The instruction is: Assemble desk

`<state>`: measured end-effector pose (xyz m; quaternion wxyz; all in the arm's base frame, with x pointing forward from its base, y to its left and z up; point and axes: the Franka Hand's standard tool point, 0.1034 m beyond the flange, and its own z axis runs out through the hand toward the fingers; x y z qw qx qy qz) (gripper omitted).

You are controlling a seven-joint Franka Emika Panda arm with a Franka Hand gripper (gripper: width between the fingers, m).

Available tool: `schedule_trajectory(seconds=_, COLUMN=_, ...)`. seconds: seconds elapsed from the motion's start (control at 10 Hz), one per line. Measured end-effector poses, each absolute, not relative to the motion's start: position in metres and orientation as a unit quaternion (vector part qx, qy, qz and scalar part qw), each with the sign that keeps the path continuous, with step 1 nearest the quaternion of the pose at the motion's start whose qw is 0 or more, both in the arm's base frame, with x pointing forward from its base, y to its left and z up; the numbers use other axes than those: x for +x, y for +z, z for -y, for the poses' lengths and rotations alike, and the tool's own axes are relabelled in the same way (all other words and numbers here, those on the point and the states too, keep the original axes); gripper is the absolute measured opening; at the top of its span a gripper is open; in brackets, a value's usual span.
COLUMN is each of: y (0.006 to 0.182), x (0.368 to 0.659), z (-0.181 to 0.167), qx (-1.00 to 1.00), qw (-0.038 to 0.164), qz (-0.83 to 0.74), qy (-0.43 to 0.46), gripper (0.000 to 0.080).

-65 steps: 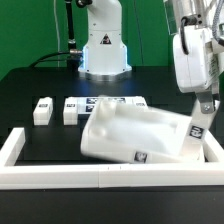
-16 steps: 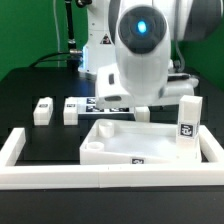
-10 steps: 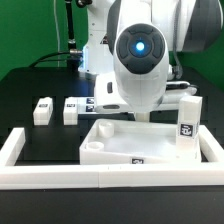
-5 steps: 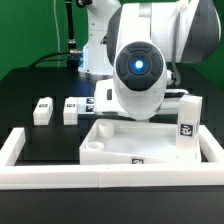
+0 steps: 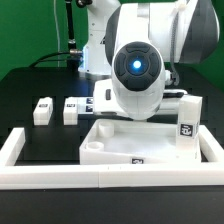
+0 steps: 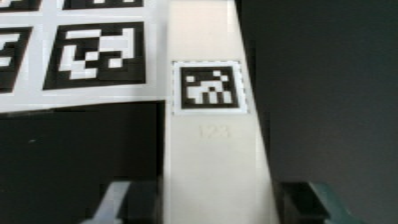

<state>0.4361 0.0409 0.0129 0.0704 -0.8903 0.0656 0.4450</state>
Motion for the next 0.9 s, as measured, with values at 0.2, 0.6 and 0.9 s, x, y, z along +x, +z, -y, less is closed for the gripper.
schedule_trajectory(seconds=0.2, y=0.013, x=0.436, z=-0.040, qx=-0.890, qw=0.071, qz=-0.066, qy=0.445, gripper=0.0288)
schedule_trajectory(seconds=0.6, y=0.064, x=0.474, z=-0.030, qx=-0.885, qw=0.083, qz=-0.064, qy=0.454, gripper=0.0289)
schedule_trajectory(seconds=0.9, y=0.117, x=0.507, z=-0.014, qx=-0.912, qw=0.095, qz=-0.062, qy=0.395, gripper=0.0290)
